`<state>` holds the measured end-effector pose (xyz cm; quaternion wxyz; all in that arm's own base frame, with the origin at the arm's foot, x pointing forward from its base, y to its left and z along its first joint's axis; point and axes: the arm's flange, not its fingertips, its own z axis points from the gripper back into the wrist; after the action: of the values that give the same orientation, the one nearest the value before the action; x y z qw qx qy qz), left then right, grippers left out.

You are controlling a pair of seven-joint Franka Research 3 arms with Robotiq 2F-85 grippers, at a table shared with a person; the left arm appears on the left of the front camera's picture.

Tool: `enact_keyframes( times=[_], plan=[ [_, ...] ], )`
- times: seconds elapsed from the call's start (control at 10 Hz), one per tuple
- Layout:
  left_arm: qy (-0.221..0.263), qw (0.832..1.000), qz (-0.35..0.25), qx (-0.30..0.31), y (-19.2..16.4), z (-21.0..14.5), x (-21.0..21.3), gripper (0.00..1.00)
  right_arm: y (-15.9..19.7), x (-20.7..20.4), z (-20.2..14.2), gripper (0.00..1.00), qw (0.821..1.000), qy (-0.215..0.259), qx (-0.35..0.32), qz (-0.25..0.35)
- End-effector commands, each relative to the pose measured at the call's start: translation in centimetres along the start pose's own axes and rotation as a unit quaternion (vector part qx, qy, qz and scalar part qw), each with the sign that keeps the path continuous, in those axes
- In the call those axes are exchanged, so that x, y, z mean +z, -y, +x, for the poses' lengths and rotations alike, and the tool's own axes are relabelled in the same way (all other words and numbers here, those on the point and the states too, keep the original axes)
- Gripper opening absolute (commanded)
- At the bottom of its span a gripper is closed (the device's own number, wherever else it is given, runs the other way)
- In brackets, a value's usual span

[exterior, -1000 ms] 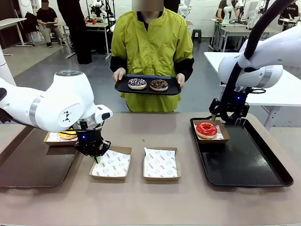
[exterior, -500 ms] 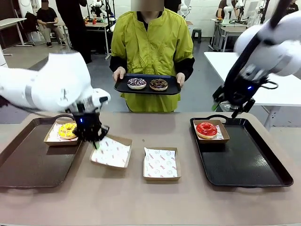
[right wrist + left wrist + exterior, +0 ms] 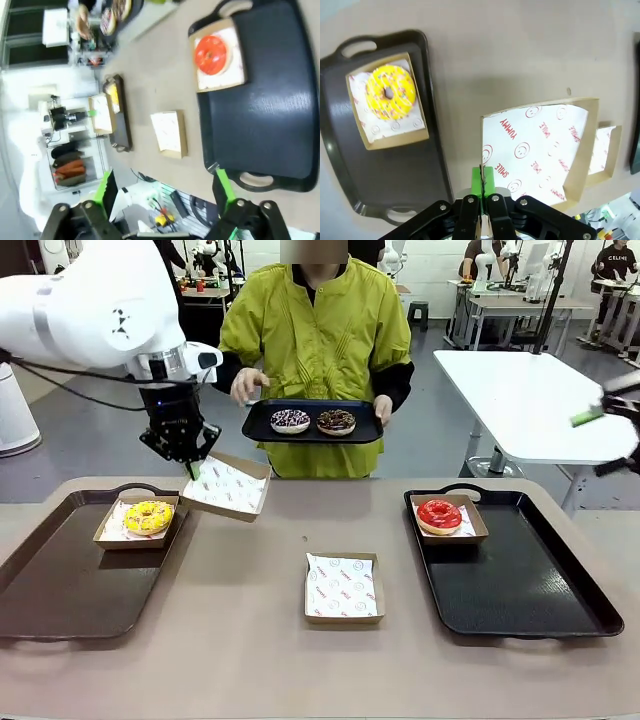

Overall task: Individually package the donuts and arrange them on the tray.
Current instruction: Place the picked Paper togo box on the Handle tray while simultaneously picking up another Paper togo box from the table with the other hand.

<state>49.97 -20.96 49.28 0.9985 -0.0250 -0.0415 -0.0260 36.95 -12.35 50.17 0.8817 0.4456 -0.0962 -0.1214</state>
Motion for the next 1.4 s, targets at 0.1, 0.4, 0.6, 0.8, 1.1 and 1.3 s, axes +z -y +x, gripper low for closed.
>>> enact_keyframes(
  times=[0.1, 0.4, 0.6, 0.8, 1.1, 1.3],
  plan=[
    [-0.016, 1.0, 0.012, 0.011, 0.0, 5.0, 0.7, 0.0, 6.3, -0.9, -1.1, 1.0, 0.998, 0.016, 0.003, 0.059],
    [-0.028, 0.999, 0.022, 0.022, -0.4, 7.5, 0.7, 0.0, 10.0, -1.1, -0.7, 1.0, 0.995, 0.022, 0.006, 0.093],
    [-0.025, 0.999, 0.025, 0.012, -0.4, 7.4, 0.7, 0.0, 10.0, -1.4, -0.2, 1.0, 0.996, 0.023, 0.012, 0.088],
    [-0.023, 1.0, 0.008, 0.013, -0.8, 7.1, 0.4, 0.0, 10.4, -1.3, -1.3, 1.0, 0.997, 0.022, -0.005, 0.077],
    [-0.023, 1.0, 0.008, 0.013, -0.8, 7.1, 0.4, 0.0, 10.4, -1.3, -1.3, 1.0, 0.997, 0.022, -0.005, 0.077],
    [-0.023, 1.0, 0.008, 0.013, -0.8, 7.1, 0.4, 0.0, 10.4, -1.3, -1.3, 1.0, 0.997, 0.022, -0.005, 0.077]
  ],
)
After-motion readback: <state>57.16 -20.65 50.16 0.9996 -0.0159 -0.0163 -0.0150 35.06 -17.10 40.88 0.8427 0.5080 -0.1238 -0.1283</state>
